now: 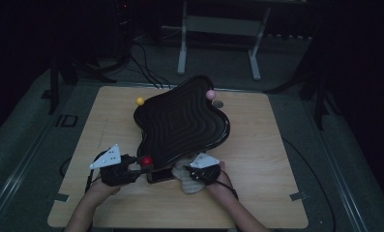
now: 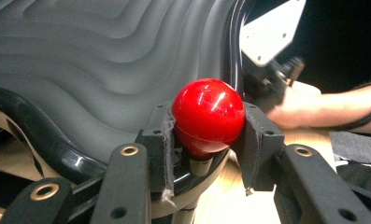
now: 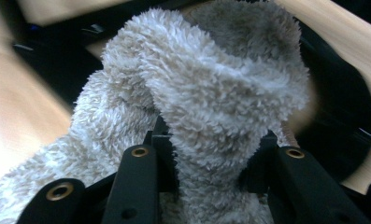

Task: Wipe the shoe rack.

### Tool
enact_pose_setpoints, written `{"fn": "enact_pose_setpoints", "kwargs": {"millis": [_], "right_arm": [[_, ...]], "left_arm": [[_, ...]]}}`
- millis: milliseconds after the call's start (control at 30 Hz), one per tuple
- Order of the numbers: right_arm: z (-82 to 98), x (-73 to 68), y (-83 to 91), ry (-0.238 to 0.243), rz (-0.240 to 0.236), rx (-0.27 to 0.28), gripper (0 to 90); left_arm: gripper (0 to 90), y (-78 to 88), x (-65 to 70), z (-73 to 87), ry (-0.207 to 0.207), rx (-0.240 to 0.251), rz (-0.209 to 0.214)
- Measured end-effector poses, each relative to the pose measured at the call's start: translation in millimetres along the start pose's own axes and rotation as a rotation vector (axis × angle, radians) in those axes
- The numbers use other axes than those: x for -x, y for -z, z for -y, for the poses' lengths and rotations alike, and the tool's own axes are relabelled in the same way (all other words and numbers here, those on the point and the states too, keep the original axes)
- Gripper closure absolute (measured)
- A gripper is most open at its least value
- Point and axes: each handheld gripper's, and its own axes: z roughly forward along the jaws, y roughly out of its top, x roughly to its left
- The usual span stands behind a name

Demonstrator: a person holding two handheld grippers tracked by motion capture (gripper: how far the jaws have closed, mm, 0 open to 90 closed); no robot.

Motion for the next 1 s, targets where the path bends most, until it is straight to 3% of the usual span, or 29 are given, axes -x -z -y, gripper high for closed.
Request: {"fn": "enact_pose_setpoints", "kwargs": {"millis": [100,200,233,333,433,533,600,667,800,967,1000], "right_arm": [[8.5,21.4,3.3,-0.056,0.046,-0.009,65.0],[6.7,26.4,3.6,-0.079,0.032,-0.027,65.5],[5.8,24.7,3.2,-0.084,0.033,-0.022,65.8],[6.0,12.5,3.5,-0.094,-0.024,0.003,66.1],[2.2,-10.9,5.4,-0.052,-0.103,0.021,65.8],[-0.9,-25.1,6.0,0.017,-0.11,0.028,65.3],[0.6,-17.9,5.4,0.015,-0.113,0.032,65.0],[2.0,-6.0,4.5,0.018,-0.053,0.019,64.7],[9.2,33.4,0.6,-0.044,0.07,-0.013,64.5],[6.6,58.7,-5.1,-0.059,0.125,-0.025,63.6],[5.2,60.5,-6.3,-0.079,0.132,-0.021,63.4]], "left_arm": [[60.0,-0.2,0.0,0.3,0.001,0.002,0.001],[60.0,-0.2,-0.3,0.0,-0.001,0.001,0.001],[60.0,-0.3,-0.3,0.2,-0.001,0.002,0.0],[60.0,0.0,-0.8,0.2,-0.002,0.001,0.001],[59.9,0.4,-1.4,0.8,0.002,0.004,0.003],[60.0,1.1,-1.5,0.6,0.001,0.001,0.003],[60.0,1.1,-1.8,1.0,0.005,0.004,0.007],[60.0,1.2,-2.2,0.8,0.008,0.003,0.009],[60.0,1.3,-3.3,2.4,0.021,0.013,0.019],[60.1,1.3,-2.9,2.7,0.024,0.015,0.017],[60.1,1.2,-2.8,3.1,0.026,0.018,0.016]]}}
